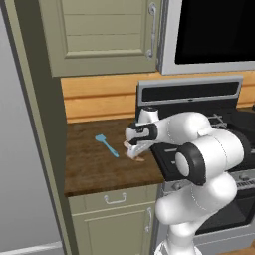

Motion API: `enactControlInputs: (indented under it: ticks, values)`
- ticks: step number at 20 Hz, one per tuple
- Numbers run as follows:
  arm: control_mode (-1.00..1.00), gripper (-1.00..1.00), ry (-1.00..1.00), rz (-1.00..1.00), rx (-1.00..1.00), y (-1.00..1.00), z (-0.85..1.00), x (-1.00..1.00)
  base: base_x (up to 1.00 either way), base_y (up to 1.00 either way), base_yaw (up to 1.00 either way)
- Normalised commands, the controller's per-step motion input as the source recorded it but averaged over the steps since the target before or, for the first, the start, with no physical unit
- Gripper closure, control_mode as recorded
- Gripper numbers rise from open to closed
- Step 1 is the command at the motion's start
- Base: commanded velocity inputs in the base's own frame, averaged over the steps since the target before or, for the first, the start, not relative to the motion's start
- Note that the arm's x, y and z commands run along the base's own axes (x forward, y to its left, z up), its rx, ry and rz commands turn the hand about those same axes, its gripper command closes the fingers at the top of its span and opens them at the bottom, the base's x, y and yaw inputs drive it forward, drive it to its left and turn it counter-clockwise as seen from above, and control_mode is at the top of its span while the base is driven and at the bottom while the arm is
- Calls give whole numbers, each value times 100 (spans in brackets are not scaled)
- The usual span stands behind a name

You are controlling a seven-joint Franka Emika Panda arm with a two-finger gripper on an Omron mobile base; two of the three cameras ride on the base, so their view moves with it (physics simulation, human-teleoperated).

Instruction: Put the sweet potato and garlic in the pot. Retrieve the spatula and lightly stir the vegetables in the pot.

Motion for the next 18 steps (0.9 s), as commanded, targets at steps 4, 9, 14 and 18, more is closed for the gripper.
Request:
enactControlInputs:
  ticks: [4, 9, 14, 18]
  values:
    - [-100, -100, 0, 5, 0, 20, -49, 28, 0, 0, 0]
    - [-100, -100, 0, 2, 0, 15, -40, 31, 0, 0, 0]
    - [-100, -100, 2, 1, 0, 2, -25, 25, 0, 0, 0]
    - [-100, 100, 2, 2, 0, 0, -7, 6, 0, 0, 0]
